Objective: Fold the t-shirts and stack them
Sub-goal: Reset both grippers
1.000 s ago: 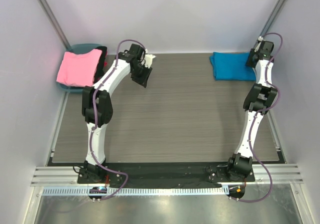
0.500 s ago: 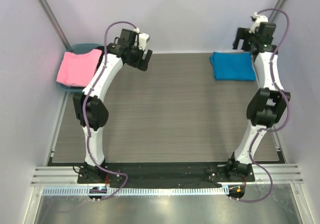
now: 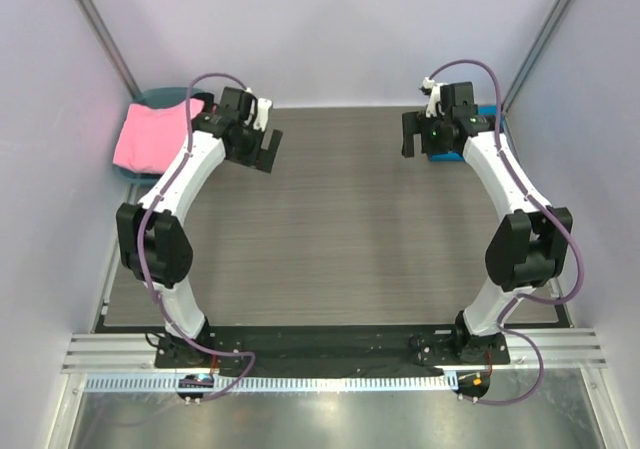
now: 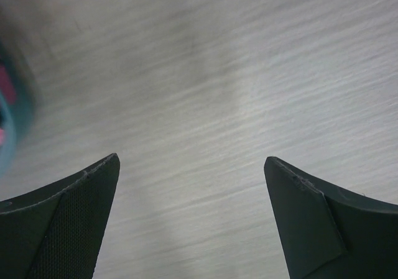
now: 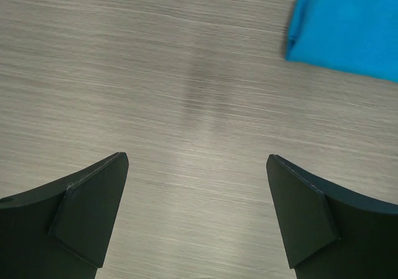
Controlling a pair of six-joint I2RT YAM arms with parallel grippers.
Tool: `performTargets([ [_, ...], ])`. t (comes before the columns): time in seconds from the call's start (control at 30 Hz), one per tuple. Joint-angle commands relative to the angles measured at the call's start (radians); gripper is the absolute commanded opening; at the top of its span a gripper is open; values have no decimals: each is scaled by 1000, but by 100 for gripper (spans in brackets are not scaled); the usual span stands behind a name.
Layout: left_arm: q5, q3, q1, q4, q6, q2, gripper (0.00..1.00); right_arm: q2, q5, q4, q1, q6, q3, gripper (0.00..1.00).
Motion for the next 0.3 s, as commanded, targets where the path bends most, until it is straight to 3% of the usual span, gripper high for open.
performTargets([
  [0.0, 27, -43, 43, 17, -74, -62, 100, -84, 92, -23, 9, 23, 28, 100],
  [0.27, 65, -57, 119, 11, 24, -169, 100, -95, 152, -27, 68, 19, -32, 100],
])
